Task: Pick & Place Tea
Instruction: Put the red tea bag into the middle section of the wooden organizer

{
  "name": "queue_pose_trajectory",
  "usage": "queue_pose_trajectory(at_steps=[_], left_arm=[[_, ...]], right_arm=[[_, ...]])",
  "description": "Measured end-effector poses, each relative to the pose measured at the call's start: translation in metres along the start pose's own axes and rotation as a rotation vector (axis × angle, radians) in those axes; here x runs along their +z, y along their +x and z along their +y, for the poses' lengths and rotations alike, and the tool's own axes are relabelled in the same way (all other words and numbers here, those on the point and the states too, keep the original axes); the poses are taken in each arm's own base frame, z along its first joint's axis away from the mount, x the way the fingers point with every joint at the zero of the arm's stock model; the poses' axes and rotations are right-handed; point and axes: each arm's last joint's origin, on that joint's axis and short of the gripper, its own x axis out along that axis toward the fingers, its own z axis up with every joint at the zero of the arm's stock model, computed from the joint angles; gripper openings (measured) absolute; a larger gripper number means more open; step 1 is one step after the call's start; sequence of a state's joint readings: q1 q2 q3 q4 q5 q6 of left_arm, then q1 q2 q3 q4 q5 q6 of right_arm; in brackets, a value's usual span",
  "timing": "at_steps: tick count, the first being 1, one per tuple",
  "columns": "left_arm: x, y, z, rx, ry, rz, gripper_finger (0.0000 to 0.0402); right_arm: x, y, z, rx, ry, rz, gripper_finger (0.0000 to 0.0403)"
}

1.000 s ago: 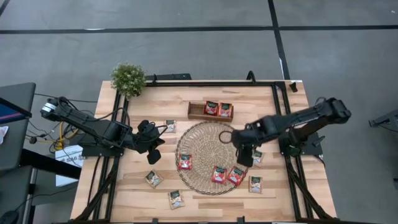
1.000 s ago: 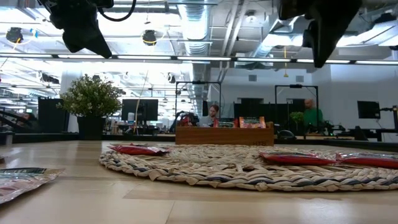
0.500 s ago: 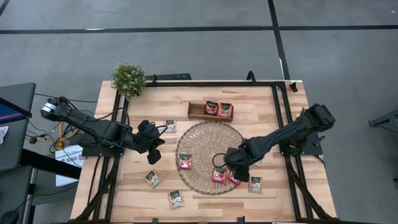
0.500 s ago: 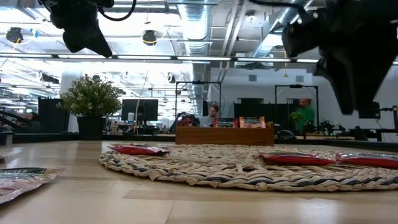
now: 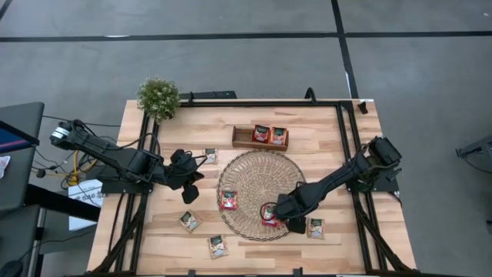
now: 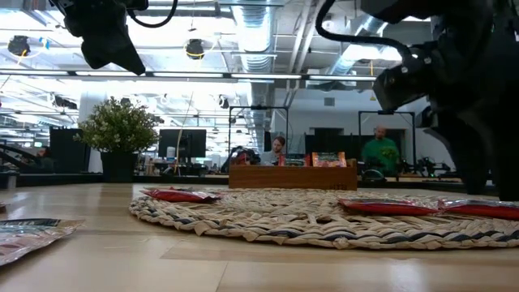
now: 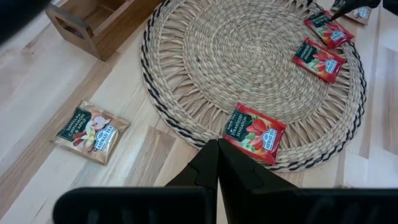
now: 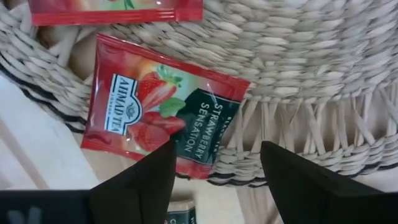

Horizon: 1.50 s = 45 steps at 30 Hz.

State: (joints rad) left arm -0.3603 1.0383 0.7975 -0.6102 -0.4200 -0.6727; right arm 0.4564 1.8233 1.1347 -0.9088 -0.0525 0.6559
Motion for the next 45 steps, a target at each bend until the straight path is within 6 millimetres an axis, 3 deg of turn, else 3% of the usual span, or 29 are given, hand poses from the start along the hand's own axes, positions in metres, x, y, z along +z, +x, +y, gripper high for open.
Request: queue_pose_trajectory(at_steps=[17, 27, 38, 45], left_arm=[[0.0, 0.0, 0.0, -0.001, 0.0, 0.0, 0.0], [0.0, 0.0, 0.0, -0.001, 0.001, 0.0, 0.0], [0.0, 0.0, 0.0, -0.001, 0.001, 0.001, 0.0], [0.0, 0.0, 0.0, -0.001, 0.001, 0.001, 0.0]], right_arm=[[0.007, 0.0, -0.005, -0.021, 0.02, -0.058, 0.0219], [-0.001, 0.019, -0.012, 0.009, 0.084, -0.055, 0.0206], [0.002, 0.018, -0.014, 0.024, 0.085, -0.07, 0.012], [0.007, 0.006, -0.01, 0.006, 0.033, -0.055, 0.0073]])
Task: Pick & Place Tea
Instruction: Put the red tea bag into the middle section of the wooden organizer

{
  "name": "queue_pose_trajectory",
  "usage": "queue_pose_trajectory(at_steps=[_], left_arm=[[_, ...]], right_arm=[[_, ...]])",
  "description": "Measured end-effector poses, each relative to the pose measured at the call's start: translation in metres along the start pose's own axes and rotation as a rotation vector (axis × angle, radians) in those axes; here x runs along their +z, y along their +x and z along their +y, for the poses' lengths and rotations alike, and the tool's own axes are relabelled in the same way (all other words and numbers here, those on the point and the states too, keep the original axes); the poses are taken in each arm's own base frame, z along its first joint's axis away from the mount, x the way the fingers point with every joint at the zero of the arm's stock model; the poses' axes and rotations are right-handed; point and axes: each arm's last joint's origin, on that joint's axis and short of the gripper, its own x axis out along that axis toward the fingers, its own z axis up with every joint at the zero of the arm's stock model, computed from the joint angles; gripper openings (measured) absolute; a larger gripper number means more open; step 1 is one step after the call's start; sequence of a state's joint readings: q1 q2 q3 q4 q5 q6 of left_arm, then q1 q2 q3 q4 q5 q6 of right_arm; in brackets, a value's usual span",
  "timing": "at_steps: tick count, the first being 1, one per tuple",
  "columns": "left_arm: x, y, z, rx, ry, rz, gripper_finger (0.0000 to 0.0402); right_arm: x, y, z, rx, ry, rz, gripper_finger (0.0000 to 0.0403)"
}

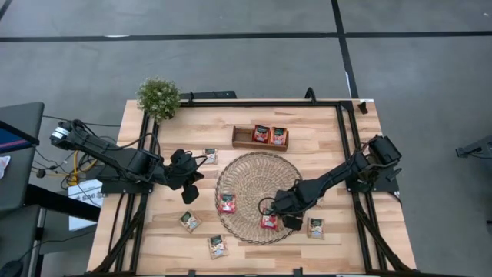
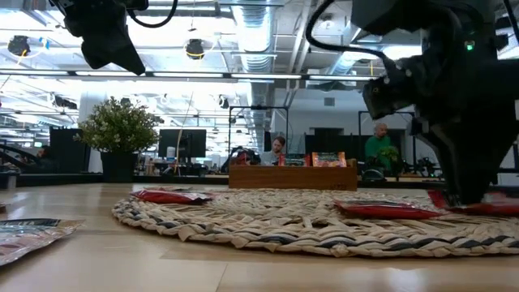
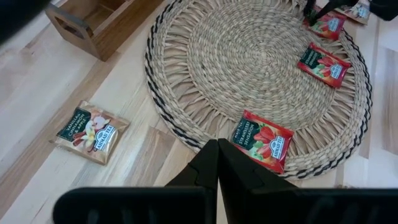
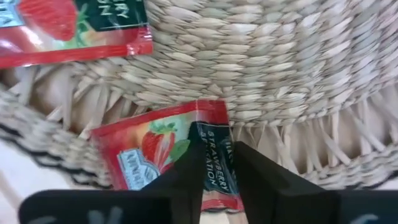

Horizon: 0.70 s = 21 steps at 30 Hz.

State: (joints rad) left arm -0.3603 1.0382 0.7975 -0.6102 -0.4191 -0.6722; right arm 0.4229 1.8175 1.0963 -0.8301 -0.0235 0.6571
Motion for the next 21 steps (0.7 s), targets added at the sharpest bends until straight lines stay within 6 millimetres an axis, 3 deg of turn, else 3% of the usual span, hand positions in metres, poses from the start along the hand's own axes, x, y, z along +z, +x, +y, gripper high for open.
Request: queue_pose_trajectory(at_steps=[8, 14, 21], left_arm=[[0.0, 0.0, 0.0, 0.0, 0.001, 0.0, 0.0], [0.0, 0.0, 0.0, 0.0, 0.001, 0.0, 0.0], [0.0, 0.0, 0.0, 0.0, 0.001, 0.0, 0.0]], right_arm=[[0.009, -0.035, 0.006, -0.067, -0.093, 0.01, 0.0035], [0.028, -0.07, 0.007, -0.137, -0.146, -0.108, 0.0003], [0.063, -0.107, -0.02, -0.294, -0.177, -0.277, 0.0002]])
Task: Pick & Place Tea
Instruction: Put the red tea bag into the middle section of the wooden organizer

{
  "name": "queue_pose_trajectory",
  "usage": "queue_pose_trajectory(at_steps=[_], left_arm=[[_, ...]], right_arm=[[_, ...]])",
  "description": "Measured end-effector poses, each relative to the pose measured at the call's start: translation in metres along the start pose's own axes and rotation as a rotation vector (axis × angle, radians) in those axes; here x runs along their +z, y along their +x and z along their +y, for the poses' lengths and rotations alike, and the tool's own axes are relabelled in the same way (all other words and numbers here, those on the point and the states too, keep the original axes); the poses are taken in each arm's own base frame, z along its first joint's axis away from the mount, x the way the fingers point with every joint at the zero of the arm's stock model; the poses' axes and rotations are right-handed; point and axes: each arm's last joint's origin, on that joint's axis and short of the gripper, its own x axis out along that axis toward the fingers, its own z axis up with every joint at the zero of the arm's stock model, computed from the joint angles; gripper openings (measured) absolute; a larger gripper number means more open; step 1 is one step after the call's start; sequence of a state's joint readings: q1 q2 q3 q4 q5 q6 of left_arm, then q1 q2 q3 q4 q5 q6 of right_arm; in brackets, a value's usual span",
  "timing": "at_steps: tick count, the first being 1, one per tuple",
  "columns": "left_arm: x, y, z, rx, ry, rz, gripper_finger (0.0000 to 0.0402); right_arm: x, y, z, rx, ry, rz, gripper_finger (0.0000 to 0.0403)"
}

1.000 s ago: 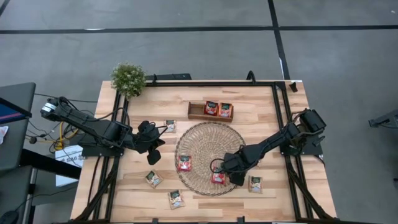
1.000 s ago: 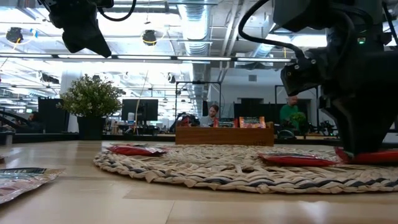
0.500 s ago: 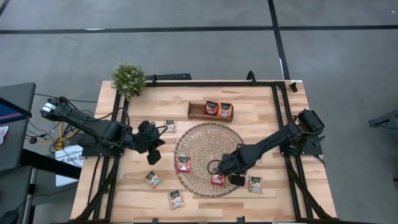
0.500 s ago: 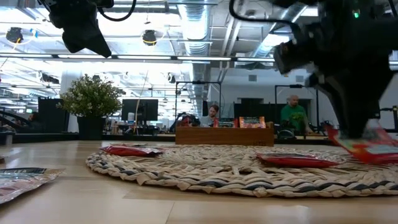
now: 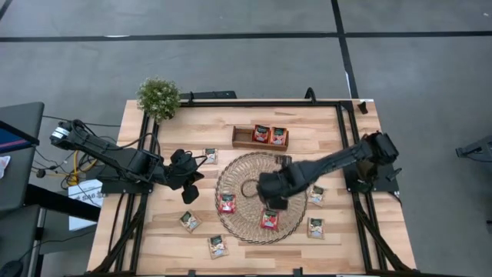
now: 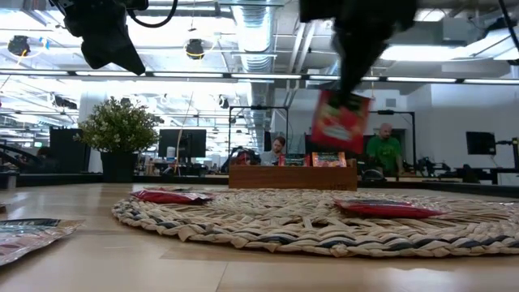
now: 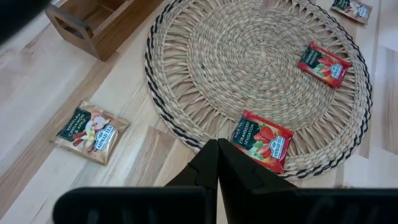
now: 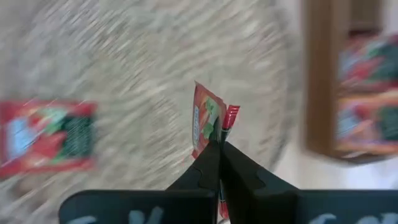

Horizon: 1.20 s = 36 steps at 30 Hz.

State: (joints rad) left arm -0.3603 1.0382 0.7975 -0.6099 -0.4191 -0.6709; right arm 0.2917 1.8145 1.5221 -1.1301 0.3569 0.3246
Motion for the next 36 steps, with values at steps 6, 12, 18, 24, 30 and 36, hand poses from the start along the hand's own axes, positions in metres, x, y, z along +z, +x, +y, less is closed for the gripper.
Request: queue_pose_trajectory(at_steps=[6, 12, 18, 24, 30, 36], left_arm=[[0.0, 0.0, 0.0, 0.0, 0.0, 0.0, 0.0], [0.0, 0.0, 0.0, 0.0, 0.0, 0.0, 0.0], [0.0, 0.0, 0.0, -0.003, -0.002, -0.004, 0.0], [0.002, 0.0, -0.001, -0.007, -0.002, -0.028, 0.0], [0.003, 0.0, -0.001, 0.004, -0.003, -0.046, 0.0], [0.004, 0.001, -0.002, 0.0, -0.015, -0.05, 0.0]], right_arm=[[0.02, 0.01, -0.056, -0.102, -0.021, -0.025, 0.0001], [0.03, 0.028, -0.111, -0.14, -0.004, -0.032, 0.0001], [0.033, 0.037, -0.146, -0.165, 0.003, -0.058, 0.0], [0.036, 0.043, -0.163, -0.185, -0.043, -0.077, 0.0], [0.036, 0.061, -0.172, -0.125, -0.101, -0.04, 0.0], [0.037, 0.083, -0.173, -0.115, -0.179, 0.02, 0.0]])
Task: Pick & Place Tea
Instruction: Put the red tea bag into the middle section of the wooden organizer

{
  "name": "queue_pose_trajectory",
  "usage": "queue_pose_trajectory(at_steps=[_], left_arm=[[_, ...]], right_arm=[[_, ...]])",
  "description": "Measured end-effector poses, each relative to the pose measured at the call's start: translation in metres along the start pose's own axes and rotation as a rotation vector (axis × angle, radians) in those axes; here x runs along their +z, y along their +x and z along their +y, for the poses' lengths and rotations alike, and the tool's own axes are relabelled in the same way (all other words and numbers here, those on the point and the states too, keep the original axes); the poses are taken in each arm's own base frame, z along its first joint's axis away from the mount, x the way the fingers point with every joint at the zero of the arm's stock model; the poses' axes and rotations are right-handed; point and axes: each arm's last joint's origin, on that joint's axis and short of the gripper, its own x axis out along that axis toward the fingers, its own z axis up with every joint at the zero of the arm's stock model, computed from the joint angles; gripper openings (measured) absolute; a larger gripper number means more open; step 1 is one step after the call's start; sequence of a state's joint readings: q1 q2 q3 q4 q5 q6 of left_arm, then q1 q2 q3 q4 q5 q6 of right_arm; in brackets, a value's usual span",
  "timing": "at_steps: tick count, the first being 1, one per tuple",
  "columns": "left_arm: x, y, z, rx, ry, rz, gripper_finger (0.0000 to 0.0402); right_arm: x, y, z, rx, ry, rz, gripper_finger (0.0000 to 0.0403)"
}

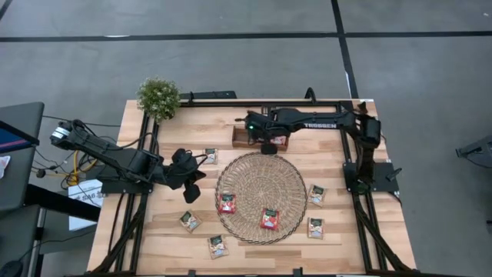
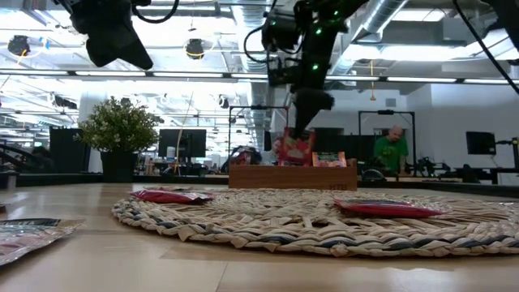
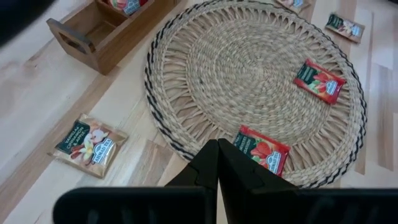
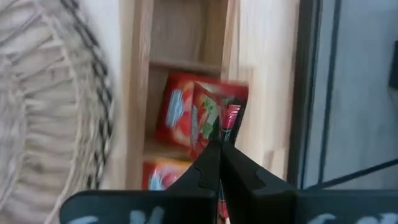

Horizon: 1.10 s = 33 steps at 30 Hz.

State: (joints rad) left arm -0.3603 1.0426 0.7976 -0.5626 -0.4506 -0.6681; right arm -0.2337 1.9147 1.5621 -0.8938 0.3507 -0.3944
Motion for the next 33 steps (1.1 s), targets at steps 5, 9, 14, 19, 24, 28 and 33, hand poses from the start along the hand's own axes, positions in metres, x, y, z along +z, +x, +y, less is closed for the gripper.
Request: queue_pose_trajectory(at_steps=[5, 9, 14, 19, 24, 28, 33], left_arm=[[-0.001, 0.004, -0.002, 0.011, -0.009, 0.002, 0.0], [-0.002, 0.01, -0.005, 0.016, -0.01, 0.015, 0.0], [-0.004, 0.021, -0.01, 0.019, -0.007, 0.024, 0.0], [-0.007, 0.03, -0.013, 0.032, 0.006, 0.046, 0.0], [-0.007, 0.031, -0.014, 0.033, 0.005, 0.043, 0.0], [-0.007, 0.031, -0.013, 0.034, 0.009, 0.044, 0.0], [-0.007, 0.031, -0.013, 0.034, 0.011, 0.044, 0.0]], right_arm=[[0.006, 0.015, 0.001, 0.013, -0.057, 0.023, 0.0], [0.009, 0.027, 0.004, 0.035, -0.107, 0.068, 0.0], [0.01, 0.028, 0.002, 0.042, -0.105, 0.07, 0.0], [0.009, 0.026, 0.002, 0.041, -0.105, 0.069, 0.0], [0.01, 0.026, 0.003, 0.044, -0.171, 0.067, 0.0003], [0.011, 0.025, 0.005, 0.04, -0.207, 0.058, 0.0024], [0.012, 0.025, 0.005, 0.04, -0.207, 0.056, 0.0073]])
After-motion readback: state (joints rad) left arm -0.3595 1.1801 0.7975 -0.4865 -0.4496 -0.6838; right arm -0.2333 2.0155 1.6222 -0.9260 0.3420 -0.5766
